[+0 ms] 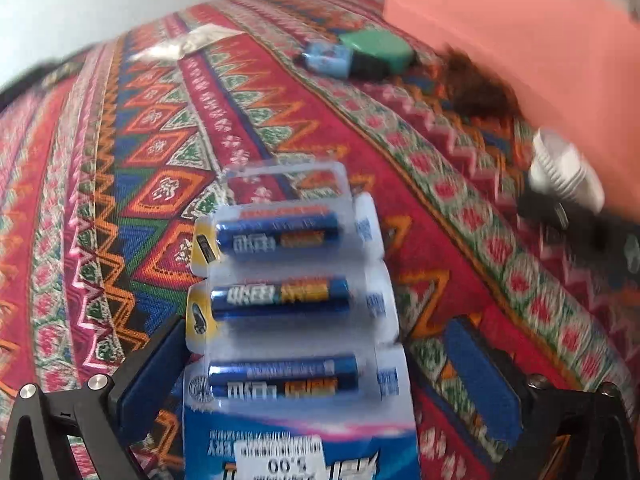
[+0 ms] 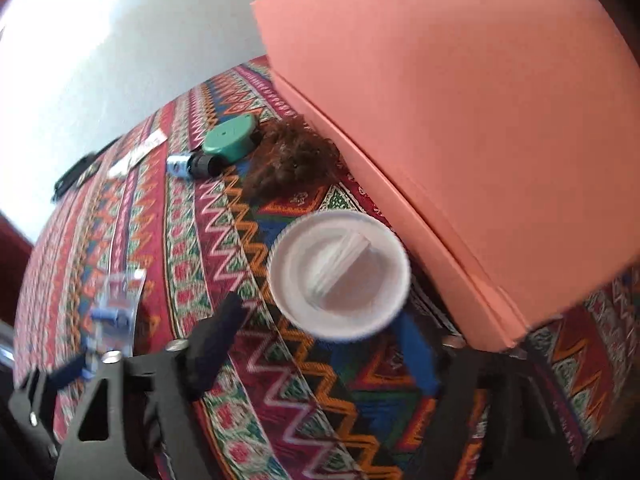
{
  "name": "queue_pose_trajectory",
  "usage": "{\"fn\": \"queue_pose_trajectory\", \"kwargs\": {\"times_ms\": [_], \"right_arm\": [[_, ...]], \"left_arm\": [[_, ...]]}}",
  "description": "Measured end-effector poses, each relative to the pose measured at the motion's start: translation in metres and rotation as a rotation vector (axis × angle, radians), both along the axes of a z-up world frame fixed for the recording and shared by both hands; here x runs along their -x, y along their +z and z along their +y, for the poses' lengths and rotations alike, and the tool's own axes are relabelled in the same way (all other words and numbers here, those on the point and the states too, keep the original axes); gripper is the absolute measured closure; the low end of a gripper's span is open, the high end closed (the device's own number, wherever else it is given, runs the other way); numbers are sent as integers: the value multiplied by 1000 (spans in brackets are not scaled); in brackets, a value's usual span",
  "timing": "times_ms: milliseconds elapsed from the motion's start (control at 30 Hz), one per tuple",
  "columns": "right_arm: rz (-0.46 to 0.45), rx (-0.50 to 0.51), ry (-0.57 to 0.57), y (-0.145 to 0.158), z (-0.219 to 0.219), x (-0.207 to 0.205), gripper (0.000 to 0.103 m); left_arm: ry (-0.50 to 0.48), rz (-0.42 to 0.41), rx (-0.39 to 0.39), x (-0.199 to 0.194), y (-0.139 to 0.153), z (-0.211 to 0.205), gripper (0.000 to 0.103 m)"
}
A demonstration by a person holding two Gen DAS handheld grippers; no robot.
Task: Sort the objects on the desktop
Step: 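Grasp the blue battery pack with the left gripper while the right grasps the white lid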
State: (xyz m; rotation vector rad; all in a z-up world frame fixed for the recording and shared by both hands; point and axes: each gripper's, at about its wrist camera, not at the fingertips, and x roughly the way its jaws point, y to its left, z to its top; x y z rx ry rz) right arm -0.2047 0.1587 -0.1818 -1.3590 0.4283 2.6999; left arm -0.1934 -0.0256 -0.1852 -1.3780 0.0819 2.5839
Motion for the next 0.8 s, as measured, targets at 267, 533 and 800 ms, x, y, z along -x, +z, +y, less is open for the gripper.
{"fn": "queue_pose_trajectory", "kwargs": {"times_ms": [267, 533, 800], "right_arm": [[21, 81, 179, 15, -8, -22, 103], [5, 188, 203, 9, -11, -26, 67], [55, -35, 159, 12, -27, 33, 28]], "left_arm": [[131, 20, -171, -18, 22, -49, 37], [158, 64, -242, -57, 40, -68, 37], [182, 95, -320, -69, 54, -86, 37]]}}
